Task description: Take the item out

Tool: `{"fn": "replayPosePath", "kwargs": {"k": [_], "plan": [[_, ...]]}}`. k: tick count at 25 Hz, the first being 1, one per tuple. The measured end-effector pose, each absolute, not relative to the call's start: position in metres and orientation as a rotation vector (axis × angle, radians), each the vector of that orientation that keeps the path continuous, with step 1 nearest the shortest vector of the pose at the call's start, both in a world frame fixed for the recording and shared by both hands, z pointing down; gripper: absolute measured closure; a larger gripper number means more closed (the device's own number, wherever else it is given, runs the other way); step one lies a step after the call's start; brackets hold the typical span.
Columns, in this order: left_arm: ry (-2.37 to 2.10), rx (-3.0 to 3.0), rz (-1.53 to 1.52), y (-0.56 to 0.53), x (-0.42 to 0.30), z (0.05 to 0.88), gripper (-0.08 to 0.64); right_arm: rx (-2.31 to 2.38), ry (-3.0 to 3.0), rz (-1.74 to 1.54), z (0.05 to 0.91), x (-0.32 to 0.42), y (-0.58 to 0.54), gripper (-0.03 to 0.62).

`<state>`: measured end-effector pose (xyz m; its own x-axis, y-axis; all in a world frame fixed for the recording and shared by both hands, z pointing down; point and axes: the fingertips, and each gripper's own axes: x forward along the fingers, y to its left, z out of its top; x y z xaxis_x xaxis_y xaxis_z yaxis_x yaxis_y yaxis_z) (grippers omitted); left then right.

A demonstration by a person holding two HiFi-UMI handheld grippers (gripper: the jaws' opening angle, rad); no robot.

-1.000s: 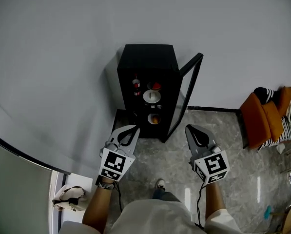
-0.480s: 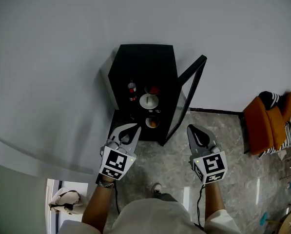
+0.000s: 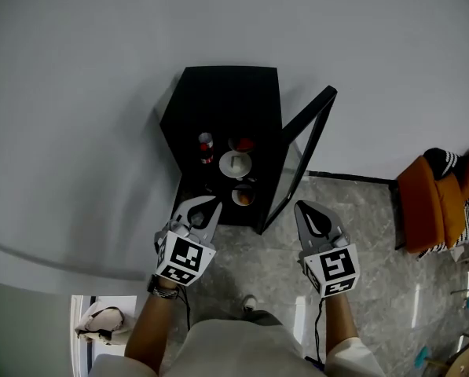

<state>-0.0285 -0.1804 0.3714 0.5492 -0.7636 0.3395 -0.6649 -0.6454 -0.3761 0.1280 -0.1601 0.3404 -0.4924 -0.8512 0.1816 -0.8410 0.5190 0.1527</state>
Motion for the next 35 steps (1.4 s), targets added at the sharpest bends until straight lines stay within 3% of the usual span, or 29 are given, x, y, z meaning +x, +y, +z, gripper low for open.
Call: {"fn": "replayPosePath", "kwargs": {"k": [13, 35], "plan": [[0.973, -2.477, -1.023, -0.271, -0.022, 0.455, 0.449, 1.443, -2.454, 0.015, 0.387, 0.114, -0.215, 0.586], [0.547, -2.317, -1.328, -0.415, -0.017, 0.651, 0.413, 1.585, -2.252, 0.318, 0.493, 0.092, -0.294, 0.586]]}}
